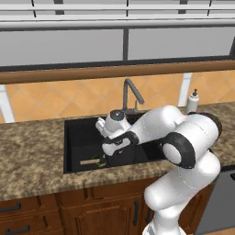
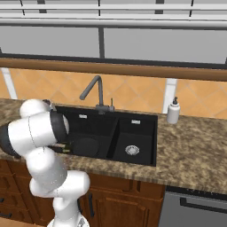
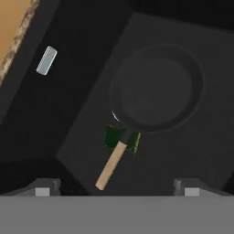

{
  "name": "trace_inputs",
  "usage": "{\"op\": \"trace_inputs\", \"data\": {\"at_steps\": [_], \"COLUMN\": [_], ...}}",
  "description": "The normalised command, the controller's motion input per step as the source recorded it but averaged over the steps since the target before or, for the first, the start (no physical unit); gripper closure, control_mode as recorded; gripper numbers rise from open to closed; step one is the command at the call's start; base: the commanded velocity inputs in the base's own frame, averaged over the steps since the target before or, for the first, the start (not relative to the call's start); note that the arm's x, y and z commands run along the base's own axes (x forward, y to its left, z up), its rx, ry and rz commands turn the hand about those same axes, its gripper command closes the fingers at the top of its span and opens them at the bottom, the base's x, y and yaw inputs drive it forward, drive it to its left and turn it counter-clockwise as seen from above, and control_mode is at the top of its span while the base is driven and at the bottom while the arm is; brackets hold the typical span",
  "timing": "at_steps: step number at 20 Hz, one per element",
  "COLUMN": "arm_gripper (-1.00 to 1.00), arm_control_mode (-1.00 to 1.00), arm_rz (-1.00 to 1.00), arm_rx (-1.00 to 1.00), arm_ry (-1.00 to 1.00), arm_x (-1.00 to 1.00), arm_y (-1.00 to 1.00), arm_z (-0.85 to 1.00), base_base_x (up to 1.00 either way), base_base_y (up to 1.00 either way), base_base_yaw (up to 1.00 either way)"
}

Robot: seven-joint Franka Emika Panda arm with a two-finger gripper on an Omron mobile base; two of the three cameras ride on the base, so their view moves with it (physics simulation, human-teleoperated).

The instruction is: Pick the pan and sponge and place them into the sink. Then turn on the water.

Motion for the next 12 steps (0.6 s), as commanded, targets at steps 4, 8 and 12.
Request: {"op": "trace_inputs", "data": {"at_steps": [4,8,12], "arm_gripper": [-1.0,-1.0,-1.0], "arm_control_mode": [-1.0,-1.0,-1.0], "arm_rz": [0.42,0.27,0.15], "arm_rx": [0.02,0.01,0.0], "arm_ry": [-0.23,-0.09,-0.04], "arm_x": [-0.91,-0.41,-0.14], "arm_y": [-0.22,0.0,0.0], "arm_z": [1.0,1.0,1.0], "base_base_x": [0.0,0.0,0.0], "base_base_y": [0.0,0.0,0.0], "base_base_yaw": [0.0,0.0,0.0]}}
